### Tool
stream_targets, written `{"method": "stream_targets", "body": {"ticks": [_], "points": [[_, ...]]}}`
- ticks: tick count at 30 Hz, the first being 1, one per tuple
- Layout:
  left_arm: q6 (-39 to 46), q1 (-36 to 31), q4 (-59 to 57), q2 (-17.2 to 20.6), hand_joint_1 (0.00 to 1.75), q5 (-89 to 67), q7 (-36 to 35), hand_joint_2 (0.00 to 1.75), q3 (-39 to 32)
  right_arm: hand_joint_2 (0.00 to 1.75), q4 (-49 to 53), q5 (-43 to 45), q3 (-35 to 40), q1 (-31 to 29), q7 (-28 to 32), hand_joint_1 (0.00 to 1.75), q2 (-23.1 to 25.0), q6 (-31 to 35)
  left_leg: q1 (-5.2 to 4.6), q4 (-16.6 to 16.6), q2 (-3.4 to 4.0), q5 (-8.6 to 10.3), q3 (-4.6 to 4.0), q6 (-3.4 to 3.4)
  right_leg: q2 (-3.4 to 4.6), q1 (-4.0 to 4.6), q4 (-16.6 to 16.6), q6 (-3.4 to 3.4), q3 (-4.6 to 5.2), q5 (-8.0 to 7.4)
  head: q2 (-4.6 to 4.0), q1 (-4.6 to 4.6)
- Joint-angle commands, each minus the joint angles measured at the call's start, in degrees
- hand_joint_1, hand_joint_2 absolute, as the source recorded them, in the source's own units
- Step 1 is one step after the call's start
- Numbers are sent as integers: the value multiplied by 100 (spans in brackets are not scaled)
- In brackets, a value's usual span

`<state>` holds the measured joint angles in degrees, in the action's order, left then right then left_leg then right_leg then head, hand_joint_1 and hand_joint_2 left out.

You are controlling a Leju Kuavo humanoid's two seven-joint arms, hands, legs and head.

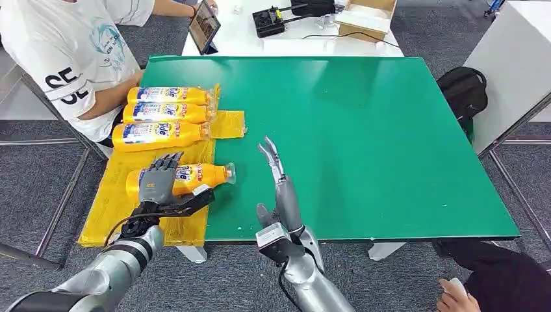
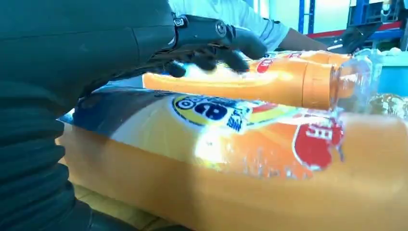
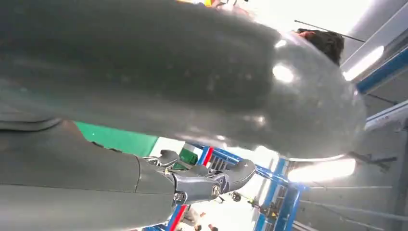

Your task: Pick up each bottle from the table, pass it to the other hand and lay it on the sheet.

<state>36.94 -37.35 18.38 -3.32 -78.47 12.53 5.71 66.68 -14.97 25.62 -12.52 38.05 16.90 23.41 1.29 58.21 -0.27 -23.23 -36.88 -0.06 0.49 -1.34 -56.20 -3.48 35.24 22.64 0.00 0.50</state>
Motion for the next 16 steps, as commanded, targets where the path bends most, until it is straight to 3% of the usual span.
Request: {"method": "stream_targets", "body": {"ticks": [1, 8, 10, 14, 16], "points": [[-117, -51, -388, -131, 0, 317, 298, 175, -671, 0, -583, -31, -175, -252, 195, 0, -17, -7, 0, -6, 9, -11, 33, 8, 2, 4, 8, 14, -31, 7, 0, 0], [-312, -45, -340, -190, 0, 731, 793, 175, -1059, 0, -705, -46, -284, -279, 195, 0, 14, 1, -1, -5, 5, -5, 21, 5, 0, 3, 7, 11, -21, 4, 0, 0], [-976, -41, -215, -369, 0, 1813, 1812, 175, -1905, 0, -749, -104, -399, -269, 195, 0, 41, -34, -2, -6, 4, -7, 27, 7, -3, 3, 6, 13, -27, 7, 0, 0], [-972, -46, -209, -391, 0, 1814, 1809, 175, -1905, 0, -740, -105, -403, -265, 195, 0, 33, -38, -1, -8, -2, -8, 40, 8, -7, 4, 9, 16, -42, 9, 0, 0], [-1636, -67, -144, -475, 0, 2396, 2388, 175, -2297, 0, -736, -126, -470, -241, 195, 0, 56, -82, -2, -6, -9, -7, 44, 8, -8, 3, 8, 16, -48, 9, 0, -2]]}}
